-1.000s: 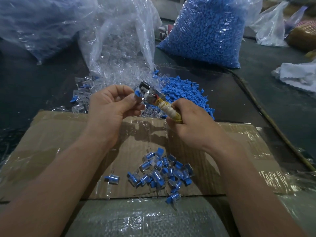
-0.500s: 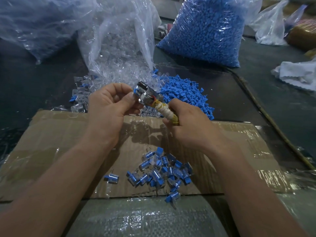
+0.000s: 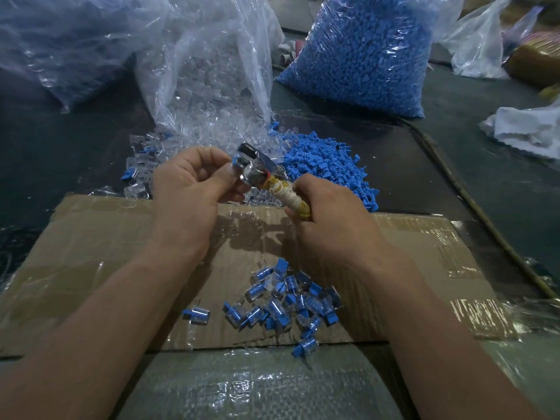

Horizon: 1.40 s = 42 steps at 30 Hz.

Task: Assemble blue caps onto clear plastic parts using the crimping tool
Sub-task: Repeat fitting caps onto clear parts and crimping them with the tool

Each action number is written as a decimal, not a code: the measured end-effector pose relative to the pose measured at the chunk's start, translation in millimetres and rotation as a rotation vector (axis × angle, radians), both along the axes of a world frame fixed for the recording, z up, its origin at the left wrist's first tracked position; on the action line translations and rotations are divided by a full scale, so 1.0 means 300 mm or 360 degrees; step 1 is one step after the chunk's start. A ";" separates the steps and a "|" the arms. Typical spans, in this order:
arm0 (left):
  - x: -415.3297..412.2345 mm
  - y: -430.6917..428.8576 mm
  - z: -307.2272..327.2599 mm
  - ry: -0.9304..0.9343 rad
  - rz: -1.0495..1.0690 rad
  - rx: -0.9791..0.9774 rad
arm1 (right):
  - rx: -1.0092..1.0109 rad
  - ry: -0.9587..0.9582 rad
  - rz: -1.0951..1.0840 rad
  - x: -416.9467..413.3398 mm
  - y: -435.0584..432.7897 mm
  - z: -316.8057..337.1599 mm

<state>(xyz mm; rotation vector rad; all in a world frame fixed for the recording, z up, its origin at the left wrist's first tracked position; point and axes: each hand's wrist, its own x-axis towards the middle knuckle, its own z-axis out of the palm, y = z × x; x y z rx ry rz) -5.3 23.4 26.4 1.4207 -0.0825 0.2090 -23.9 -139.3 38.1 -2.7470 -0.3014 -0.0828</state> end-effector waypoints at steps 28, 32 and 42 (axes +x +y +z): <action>-0.066 -0.003 0.048 0.0237 -0.1127 0.0399 | -0.0316 0.0351 -0.0011 0.031 -0.044 0.005; -0.061 0.000 0.042 0.0193 -0.1319 0.0628 | -0.0301 0.0415 0.0013 0.033 -0.052 0.002; -0.015 0.004 0.011 0.0181 -0.0122 0.0553 | -0.0208 0.0526 0.0063 0.023 -0.066 0.024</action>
